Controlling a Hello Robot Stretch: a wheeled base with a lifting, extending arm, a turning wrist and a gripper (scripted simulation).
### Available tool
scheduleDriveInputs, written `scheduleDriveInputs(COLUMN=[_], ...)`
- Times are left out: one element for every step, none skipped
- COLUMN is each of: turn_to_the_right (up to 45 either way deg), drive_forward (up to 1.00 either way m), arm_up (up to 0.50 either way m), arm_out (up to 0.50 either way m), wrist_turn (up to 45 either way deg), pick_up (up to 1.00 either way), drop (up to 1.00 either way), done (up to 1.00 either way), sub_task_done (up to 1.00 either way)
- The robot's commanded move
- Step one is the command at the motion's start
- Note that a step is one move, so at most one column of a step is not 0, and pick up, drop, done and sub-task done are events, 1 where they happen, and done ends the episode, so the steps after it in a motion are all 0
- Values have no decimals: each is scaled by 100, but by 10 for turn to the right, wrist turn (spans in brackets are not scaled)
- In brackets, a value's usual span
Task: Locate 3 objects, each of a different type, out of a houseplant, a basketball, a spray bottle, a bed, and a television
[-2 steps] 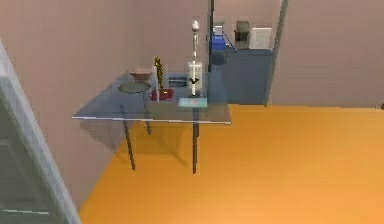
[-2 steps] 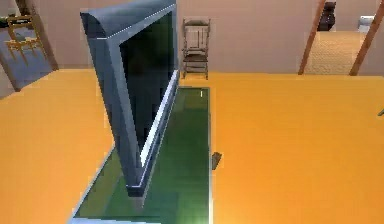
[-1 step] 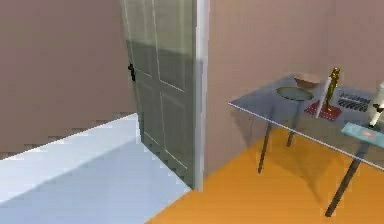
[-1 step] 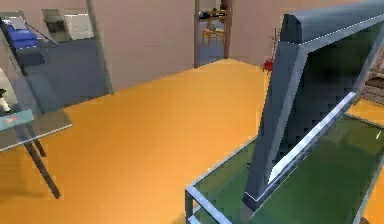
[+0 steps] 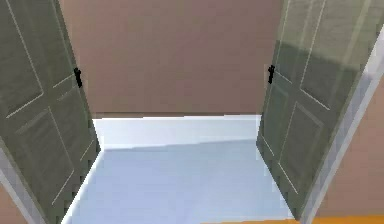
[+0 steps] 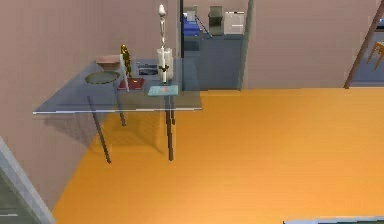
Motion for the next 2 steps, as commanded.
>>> scheduleDriveInputs(turn_to_the_right=[0,-450], drive_forward=[10,0], arm_up=[0,0], arm_out=[0,0], wrist_turn=[0,0], pick_up=[0,0], drop=[0,0], done=[0,0], sub_task_done=[0,0])
